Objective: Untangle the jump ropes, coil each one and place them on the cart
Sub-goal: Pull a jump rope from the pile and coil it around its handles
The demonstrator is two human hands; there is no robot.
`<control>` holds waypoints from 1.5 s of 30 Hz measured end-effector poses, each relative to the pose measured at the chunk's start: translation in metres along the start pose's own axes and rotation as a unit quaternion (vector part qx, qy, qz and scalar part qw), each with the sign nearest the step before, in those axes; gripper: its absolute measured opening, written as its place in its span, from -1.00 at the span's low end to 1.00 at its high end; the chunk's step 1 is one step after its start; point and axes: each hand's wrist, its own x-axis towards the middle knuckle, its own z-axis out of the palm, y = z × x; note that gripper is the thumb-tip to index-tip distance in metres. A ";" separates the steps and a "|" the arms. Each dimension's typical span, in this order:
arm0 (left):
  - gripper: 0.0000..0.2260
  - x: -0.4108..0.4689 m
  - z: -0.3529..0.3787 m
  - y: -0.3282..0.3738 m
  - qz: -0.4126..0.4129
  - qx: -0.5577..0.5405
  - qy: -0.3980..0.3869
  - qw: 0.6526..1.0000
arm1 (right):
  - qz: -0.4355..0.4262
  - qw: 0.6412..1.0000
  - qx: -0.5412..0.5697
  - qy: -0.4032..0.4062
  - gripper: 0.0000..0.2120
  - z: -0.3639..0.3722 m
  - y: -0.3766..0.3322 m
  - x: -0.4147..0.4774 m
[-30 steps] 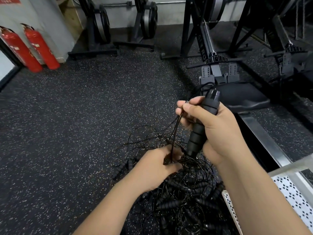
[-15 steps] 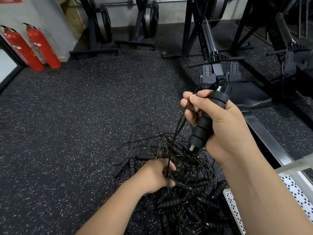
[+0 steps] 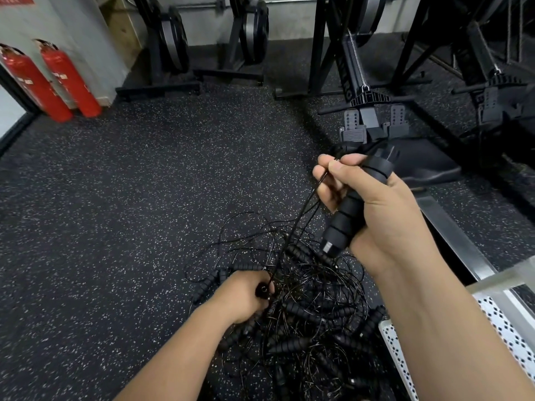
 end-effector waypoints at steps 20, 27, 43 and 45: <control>-0.86 -0.048 -0.069 0.058 0.108 -0.413 0.183 0.885 | 0.090 0.925 -0.369 -0.026 -0.76 -0.004 0.060 -0.002; -0.81 -0.059 -0.084 0.059 0.139 -0.477 0.186 0.848 | 0.030 0.921 -0.386 -0.047 -0.65 0.004 0.077 -0.003; -0.75 -0.062 -0.097 0.048 0.152 -0.548 0.189 0.800 | -0.036 0.943 -0.324 -0.068 -0.66 0.013 0.083 -0.012; -0.74 -0.062 -0.098 0.048 0.145 -0.569 0.192 0.786 | -0.008 0.945 -0.308 -0.108 -0.51 0.014 0.085 -0.014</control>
